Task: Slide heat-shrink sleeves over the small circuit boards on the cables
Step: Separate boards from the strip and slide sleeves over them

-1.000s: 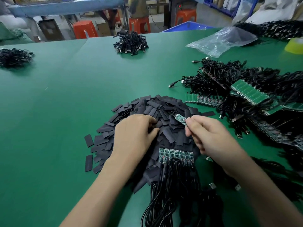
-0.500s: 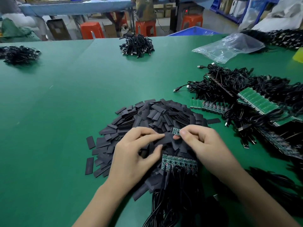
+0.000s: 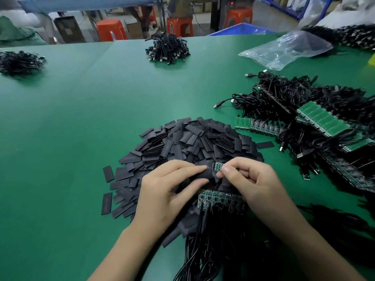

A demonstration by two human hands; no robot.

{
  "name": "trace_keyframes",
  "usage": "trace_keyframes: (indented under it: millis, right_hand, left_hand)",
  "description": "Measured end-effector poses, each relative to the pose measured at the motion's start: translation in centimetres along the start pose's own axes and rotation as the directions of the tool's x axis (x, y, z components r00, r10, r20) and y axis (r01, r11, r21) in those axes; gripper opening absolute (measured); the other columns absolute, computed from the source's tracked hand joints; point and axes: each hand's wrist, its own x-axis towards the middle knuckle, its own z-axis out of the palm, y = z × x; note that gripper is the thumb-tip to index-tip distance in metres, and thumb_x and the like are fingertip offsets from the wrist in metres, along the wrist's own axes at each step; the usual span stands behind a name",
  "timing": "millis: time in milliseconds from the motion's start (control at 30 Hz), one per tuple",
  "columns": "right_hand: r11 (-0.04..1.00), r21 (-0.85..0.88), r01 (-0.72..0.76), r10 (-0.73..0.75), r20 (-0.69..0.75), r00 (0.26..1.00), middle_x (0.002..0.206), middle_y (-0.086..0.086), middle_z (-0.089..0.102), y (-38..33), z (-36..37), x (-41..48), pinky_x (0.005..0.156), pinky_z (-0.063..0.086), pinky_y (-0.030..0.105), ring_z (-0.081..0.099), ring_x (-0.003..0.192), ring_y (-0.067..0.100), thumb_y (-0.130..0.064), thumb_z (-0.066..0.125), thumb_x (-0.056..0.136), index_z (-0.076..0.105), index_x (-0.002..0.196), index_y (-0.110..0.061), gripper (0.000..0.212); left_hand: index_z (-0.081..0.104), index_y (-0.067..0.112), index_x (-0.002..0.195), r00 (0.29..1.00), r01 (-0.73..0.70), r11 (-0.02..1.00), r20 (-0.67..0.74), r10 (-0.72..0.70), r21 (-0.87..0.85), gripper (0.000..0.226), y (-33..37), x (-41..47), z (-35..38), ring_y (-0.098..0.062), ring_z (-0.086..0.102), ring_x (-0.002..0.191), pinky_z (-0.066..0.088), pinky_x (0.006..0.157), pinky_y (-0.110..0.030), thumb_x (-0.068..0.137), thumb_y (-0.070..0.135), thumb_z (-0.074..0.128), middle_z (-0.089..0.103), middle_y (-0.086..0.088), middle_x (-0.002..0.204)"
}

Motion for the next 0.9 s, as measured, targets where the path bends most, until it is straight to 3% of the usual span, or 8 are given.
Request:
trace_keyframes:
  millis: [67,133,233,300,500,667,767,900]
  right_hand:
    - [1.000,-0.008,-0.018,0.018,-0.015,1.000,0.052,-0.026,0.056,0.2,-0.3,0.1,0.054,0.038,0.004,0.054,0.052,-0.007,-0.021,0.056,0.105,0.074,0.082,-0.019,0.029]
    - [0.998,-0.066,-0.014,0.013,-0.022,1.000,0.053,-0.019,0.056,0.3,-0.3,0.0,0.050,0.035,0.011,0.048,0.049,-0.002,-0.028,0.055,0.104,0.072,0.080,-0.022,0.030]
    - [0.989,-0.146,0.009,-0.011,-0.010,1.000,0.065,0.006,0.064,0.1,0.2,-0.2,0.058,0.044,0.041,0.054,0.060,0.029,-0.043,0.053,0.096,0.070,0.079,-0.027,0.028]
    - [0.988,-0.151,0.021,-0.023,-0.012,1.000,0.067,0.011,0.063,0.0,0.3,-0.2,0.057,0.042,0.046,0.054,0.061,0.035,-0.047,0.052,0.094,0.069,0.080,-0.029,0.029]
    - [0.970,-0.232,0.071,-0.078,-0.019,0.997,0.055,0.008,0.053,0.3,0.3,-0.5,0.044,0.027,0.026,0.034,0.043,0.006,-0.043,0.054,0.097,0.067,0.079,-0.028,0.027]
    - [0.933,-0.350,0.085,-0.098,-0.019,0.995,0.053,0.002,0.056,0.3,0.4,-0.6,0.045,0.031,0.025,0.044,0.044,0.018,-0.048,0.051,0.095,0.065,0.077,-0.030,0.029]
    - [0.942,-0.329,0.068,-0.076,-0.011,0.997,0.056,0.002,0.059,0.4,0.3,-0.5,0.047,0.034,0.029,0.047,0.046,0.018,-0.049,0.051,0.094,0.067,0.076,-0.031,0.030]
    - [0.962,-0.271,0.009,-0.008,0.005,1.000,0.064,0.004,0.066,0.5,0.1,-0.3,0.050,0.038,0.030,0.053,0.053,0.024,-0.035,0.060,0.100,0.071,0.077,-0.029,0.026]
  left_hand:
    - [0.080,0.019,0.107,1.000,0.004,1.000,-0.014,-0.004,0.001,0.020,-0.2,0.0,-0.1,-0.004,0.068,0.094,0.047,0.086,-0.015,0.089,0.027,0.079,0.072,0.012,0.102]
    - [0.080,0.020,0.106,1.000,0.008,1.000,-0.020,-0.008,-0.004,0.019,-0.3,0.0,-0.1,-0.005,0.068,0.094,0.047,0.085,-0.015,0.087,0.025,0.079,0.073,0.011,0.102]
    - [0.080,0.021,0.106,1.000,0.004,1.000,-0.015,-0.004,-0.017,0.019,-0.3,0.1,-0.1,-0.006,0.069,0.092,0.048,0.084,-0.016,0.087,0.023,0.079,0.073,0.011,0.101]
    - [0.080,0.020,0.106,1.000,0.008,1.000,-0.012,-0.008,-0.025,0.019,-0.3,0.1,-0.2,-0.007,0.069,0.091,0.049,0.083,-0.017,0.087,0.023,0.079,0.073,0.010,0.101]
    - [0.081,0.019,0.105,1.000,0.015,1.000,0.003,-0.015,-0.025,0.019,-0.5,0.0,-0.2,-0.007,0.069,0.091,0.048,0.083,-0.016,0.087,0.023,0.079,0.073,0.010,0.099]
    - [0.080,0.018,0.110,0.997,-0.059,0.996,0.049,0.056,0.062,0.022,-0.9,0.0,-0.3,-0.008,0.067,0.092,0.052,0.082,-0.021,0.089,0.026,0.078,0.072,0.007,0.100]
    - [0.079,0.017,0.114,0.983,-0.154,0.983,0.115,0.141,0.105,0.023,-1.2,0.1,-0.7,-0.006,0.064,0.092,0.050,0.085,-0.019,0.093,0.025,0.076,0.070,0.007,0.101]
    - [0.078,0.014,0.115,0.969,-0.211,0.970,0.154,0.192,0.119,0.023,-1.3,0.2,-0.7,-0.008,0.064,0.093,0.052,0.084,-0.024,0.094,0.025,0.076,0.070,0.005,0.102]
